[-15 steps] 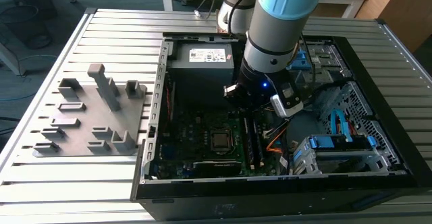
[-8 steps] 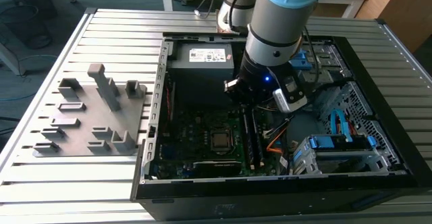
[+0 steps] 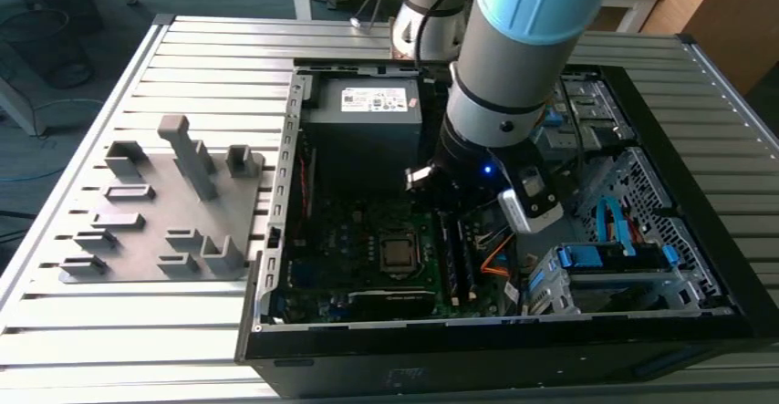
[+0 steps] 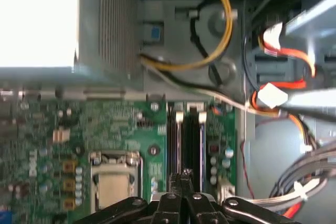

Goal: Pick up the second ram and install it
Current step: 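Press down the second ram until it locks into place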

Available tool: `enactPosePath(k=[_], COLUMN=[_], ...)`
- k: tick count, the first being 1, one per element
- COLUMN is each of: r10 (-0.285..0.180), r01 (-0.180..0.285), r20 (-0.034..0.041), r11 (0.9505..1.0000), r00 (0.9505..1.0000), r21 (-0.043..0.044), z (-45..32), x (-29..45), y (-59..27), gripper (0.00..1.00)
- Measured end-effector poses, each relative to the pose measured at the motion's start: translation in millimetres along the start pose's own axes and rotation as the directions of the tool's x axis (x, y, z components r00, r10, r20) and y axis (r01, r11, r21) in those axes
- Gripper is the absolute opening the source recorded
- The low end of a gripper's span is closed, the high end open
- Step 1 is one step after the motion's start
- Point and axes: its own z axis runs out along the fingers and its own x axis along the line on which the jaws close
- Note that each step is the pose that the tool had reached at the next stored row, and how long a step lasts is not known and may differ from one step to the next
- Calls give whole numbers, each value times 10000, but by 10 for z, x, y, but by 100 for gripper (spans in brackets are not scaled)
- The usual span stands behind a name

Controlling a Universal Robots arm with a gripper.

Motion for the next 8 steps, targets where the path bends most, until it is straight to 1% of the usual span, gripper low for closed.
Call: enactPosePath(k=[2, 8], r10=[1, 6], r01=[-1, -6], r20=[-1, 0], r11=[10000, 9995], r00=[10000, 10000], r21=[66, 315], z=[2, 5], x=[0, 0], y=[-58, -219], gripper=[10, 10])
